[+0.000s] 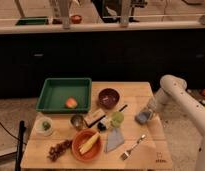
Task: Wipe table surface with sponge
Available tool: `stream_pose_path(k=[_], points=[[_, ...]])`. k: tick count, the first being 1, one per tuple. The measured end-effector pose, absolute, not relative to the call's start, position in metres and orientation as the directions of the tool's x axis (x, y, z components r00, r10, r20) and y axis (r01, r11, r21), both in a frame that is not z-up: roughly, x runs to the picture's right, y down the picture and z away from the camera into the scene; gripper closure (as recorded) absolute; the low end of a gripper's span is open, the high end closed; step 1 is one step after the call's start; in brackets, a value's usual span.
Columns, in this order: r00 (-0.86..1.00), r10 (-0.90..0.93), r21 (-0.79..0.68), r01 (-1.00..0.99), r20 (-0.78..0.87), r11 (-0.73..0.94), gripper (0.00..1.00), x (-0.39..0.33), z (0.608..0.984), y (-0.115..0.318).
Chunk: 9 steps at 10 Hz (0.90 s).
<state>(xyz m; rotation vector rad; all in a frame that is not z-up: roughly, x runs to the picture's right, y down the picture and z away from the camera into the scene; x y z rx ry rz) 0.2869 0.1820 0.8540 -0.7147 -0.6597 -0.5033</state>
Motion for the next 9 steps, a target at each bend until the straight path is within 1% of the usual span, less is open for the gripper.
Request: stream_pose_path(k=[5,9], points=[[0.613,-0.198,-0.374,0.674,0.765,0.637,1.00,0.256,0.860,0.179],[0.557,-0.218,-0.327,0.713,0.801,0.620,1.00,0.235,0.841,0.177]])
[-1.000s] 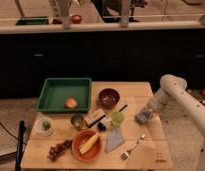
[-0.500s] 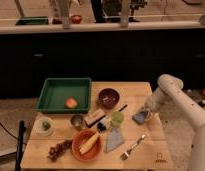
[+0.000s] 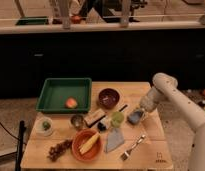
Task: Wipe table surface with sponge
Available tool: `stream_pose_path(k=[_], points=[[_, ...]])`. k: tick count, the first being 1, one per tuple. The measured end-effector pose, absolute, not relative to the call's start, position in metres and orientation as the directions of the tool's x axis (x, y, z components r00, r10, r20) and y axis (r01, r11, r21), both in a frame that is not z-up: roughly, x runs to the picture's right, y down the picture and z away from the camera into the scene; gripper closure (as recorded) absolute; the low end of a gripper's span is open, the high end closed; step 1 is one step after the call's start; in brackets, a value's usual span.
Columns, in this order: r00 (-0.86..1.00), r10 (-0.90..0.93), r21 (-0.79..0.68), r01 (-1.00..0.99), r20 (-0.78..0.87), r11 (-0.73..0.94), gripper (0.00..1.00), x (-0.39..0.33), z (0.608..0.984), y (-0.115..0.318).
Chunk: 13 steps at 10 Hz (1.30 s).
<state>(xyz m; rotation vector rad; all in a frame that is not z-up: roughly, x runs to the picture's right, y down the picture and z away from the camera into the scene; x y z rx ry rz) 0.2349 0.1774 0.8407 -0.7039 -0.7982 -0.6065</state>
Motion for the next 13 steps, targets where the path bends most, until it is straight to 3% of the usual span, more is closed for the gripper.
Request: stream_pose_path(k=[7,13], points=[[0.643,-0.130,-0.439,0.642,0.754,0.628,1.00,0.278,0.802,0.221],[0.688,-0.196,-0.443,0.631,0.699,0.637,1.00,0.288,0.836,0.189]])
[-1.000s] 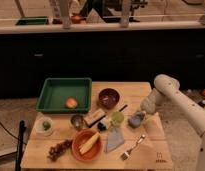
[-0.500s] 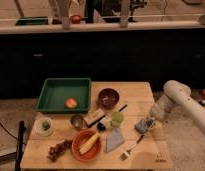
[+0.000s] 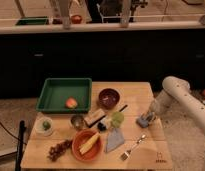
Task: Wipe table surface with sponge
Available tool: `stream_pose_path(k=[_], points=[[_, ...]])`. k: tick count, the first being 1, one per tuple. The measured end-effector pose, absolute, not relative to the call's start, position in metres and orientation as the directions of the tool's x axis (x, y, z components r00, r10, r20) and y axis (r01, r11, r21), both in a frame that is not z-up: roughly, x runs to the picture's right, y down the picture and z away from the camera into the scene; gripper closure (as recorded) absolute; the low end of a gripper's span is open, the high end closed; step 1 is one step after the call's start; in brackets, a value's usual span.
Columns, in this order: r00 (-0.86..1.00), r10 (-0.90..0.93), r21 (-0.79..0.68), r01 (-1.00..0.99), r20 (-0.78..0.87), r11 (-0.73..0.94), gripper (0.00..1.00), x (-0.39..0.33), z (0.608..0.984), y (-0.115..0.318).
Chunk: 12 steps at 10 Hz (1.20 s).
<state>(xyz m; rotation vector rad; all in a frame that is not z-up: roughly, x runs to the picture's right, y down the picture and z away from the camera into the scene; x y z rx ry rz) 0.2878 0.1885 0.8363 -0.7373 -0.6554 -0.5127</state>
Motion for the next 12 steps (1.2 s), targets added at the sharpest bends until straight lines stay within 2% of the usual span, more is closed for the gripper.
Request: stream_pose_path(k=[5,9,12], points=[[0.641,-0.200,-0.398,0.659,0.741,0.638,1.00,0.269,0.861,0.182],[0.551,-0.221,-0.320,0.716,0.805,0.621,1.00,0.230,0.849,0.180],[0.522,-0.206,-0.311,0.732,0.828,0.606,1.00,0.222,0.833,0.195]])
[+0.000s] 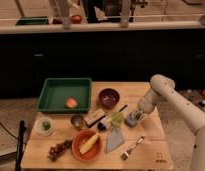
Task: Wipe table surface with sponge
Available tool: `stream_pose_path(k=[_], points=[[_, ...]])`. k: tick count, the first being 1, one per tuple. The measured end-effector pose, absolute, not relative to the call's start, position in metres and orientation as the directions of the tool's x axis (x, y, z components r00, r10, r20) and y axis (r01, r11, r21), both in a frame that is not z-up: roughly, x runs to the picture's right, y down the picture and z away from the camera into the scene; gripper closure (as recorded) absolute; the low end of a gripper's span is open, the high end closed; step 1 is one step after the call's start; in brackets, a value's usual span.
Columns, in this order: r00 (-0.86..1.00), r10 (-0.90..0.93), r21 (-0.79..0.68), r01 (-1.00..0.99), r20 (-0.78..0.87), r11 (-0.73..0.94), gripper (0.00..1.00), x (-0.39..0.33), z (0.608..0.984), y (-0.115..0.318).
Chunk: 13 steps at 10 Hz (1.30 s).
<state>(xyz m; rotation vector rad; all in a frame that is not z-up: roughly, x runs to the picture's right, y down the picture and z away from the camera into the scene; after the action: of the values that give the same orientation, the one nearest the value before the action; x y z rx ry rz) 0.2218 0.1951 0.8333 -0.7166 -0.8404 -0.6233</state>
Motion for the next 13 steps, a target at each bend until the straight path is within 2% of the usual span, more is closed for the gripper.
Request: stream_pose_path(k=[3,7,13], points=[[0.561,-0.167,-0.365,0.707,0.810,0.606,1.00,0.241,0.818,0.215],[0.638,-0.166,-0.431,0.666,0.752,0.609,1.00,0.274,0.813,0.217],[0.639,-0.216,-0.370,0.652,0.739,0.662,1.00,0.281,0.848,0.189]])
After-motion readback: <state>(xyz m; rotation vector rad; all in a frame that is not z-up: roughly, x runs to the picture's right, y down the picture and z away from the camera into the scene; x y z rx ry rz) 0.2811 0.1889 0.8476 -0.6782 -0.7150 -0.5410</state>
